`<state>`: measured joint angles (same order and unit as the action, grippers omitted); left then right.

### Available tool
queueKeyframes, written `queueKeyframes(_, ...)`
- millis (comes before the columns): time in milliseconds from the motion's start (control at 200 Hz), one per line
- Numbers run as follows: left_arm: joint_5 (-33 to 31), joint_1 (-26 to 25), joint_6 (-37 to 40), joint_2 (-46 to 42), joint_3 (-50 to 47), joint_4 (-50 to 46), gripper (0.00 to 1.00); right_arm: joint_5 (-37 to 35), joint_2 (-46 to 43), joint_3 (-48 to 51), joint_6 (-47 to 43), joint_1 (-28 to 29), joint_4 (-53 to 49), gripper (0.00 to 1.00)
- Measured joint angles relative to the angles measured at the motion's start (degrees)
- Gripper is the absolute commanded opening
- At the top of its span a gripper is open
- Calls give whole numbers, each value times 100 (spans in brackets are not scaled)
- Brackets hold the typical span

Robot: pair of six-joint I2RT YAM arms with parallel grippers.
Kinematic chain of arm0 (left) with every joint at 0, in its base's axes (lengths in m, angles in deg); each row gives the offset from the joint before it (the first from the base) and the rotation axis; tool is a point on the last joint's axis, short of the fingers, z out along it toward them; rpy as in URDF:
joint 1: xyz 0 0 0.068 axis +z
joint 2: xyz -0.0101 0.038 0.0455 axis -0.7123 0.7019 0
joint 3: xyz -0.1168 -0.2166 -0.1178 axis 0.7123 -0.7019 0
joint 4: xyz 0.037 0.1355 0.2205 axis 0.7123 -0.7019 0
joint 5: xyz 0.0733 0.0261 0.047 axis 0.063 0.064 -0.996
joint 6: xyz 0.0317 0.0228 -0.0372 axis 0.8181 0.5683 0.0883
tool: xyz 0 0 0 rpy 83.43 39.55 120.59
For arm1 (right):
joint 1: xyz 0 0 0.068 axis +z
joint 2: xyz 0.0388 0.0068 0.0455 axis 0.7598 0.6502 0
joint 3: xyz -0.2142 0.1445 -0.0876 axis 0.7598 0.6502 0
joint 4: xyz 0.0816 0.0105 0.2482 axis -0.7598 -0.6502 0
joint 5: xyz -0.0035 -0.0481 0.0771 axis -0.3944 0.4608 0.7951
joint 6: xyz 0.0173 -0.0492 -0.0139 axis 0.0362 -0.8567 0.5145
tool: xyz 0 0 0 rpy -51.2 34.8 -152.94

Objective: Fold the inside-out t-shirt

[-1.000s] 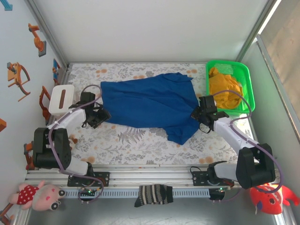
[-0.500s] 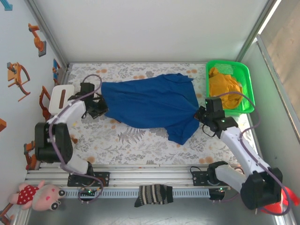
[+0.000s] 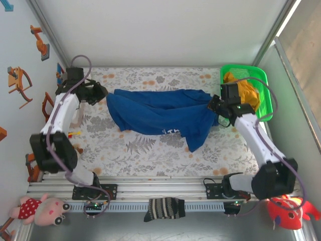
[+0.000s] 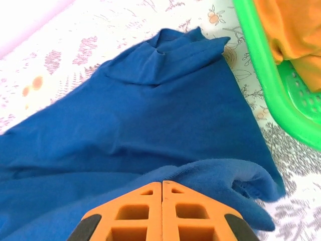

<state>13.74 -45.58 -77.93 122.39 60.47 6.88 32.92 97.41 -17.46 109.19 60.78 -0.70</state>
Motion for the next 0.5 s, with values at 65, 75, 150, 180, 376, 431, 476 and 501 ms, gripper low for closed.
queueKeyframes(65, 72, -2, 70, 780, 387, 44, 29, 17, 723, -348, -70, -70, 101, 26)
queueKeyframes(75, 90, -2, 50, 885, 437, 46, 31, 28, 796, -382, -79, -76, 116, 28)
queueKeyframes(150, 109, -13, 96, 1436, 621, 87, 42, 81, 1370, -610, -205, -127, 199, 35)
queueKeyframes(180, 103, -13, 103, 1541, 619, 79, 45, 125, 1467, -614, -238, -136, 227, 37)
queueKeyframes(376, 70, -13, 55, 748, -557, 358, 56, 304, 638, 46, -278, -79, 304, 38)
queueKeyframes(431, 72, -17, -15, 358, -1056, 437, 57, 317, 151, 369, -273, -37, 286, 38)
queueKeyframes(476, 66, -28, -72, 116, -1427, 527, 57, 315, -203, 627, -269, 13, 302, 39)
queueKeyframes(501, 63, -42, -109, 17, -1615, 575, 58, 310, -402, 787, -251, 48, 297, 39)
